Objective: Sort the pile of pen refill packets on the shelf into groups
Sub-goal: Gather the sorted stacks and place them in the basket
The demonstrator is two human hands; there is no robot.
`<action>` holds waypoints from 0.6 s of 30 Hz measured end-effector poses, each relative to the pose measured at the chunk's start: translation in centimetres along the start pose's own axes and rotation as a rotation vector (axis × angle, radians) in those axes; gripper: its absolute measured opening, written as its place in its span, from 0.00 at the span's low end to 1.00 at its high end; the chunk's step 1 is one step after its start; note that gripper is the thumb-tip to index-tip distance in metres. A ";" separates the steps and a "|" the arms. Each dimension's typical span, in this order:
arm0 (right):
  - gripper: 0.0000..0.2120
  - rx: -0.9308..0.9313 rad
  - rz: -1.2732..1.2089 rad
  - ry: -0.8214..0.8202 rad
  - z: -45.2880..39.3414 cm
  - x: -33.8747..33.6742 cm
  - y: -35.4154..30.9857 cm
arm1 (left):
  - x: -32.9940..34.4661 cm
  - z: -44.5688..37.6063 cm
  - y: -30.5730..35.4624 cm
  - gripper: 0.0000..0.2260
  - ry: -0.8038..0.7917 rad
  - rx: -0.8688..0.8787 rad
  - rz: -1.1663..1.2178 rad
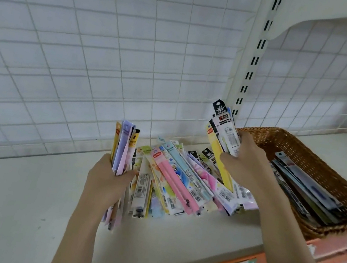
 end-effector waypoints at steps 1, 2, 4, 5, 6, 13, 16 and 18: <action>0.13 -0.014 -0.004 0.013 -0.1 -0.5 -0.2 | 0.0 0.1 0.2 0.10 0.004 0.003 -0.002; 0.13 -0.027 -0.012 0.031 -0.3 -1.0 -0.4 | 0.0 0.3 0.4 0.11 0.008 0.007 0.000; 0.13 -0.049 -0.039 0.077 -0.8 -2.3 -0.6 | -0.1 0.6 0.9 0.11 0.018 0.018 0.004; 0.13 -0.055 -0.059 0.099 -1.0 -2.9 -0.7 | -0.1 0.8 1.3 0.10 0.028 0.023 0.001; 0.13 -0.055 -0.080 0.114 -1.3 -3.5 -0.6 | 0.0 1.0 1.6 0.10 0.040 0.028 -0.001; 0.12 0.008 -0.039 0.023 -2.4 -7.6 3.0 | 2.0 3.5 4.1 0.11 0.090 0.026 0.004; 0.12 0.070 -0.027 0.027 -2.0 -9.9 6.4 | 4.6 5.1 5.8 0.12 0.089 0.035 0.018; 0.12 0.091 -0.033 0.036 -1.6 -11.4 8.8 | 7.0 6.3 7.0 0.13 0.070 0.052 0.009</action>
Point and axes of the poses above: each hand's wrist, its own z-axis away from the middle knuckle, its own x-axis out of the palm, y = z × x, the point moved 3 cm from there along -z, towards the middle knuckle, and after that the axes turned 7 degrees about -x, right-handed, at the moved point
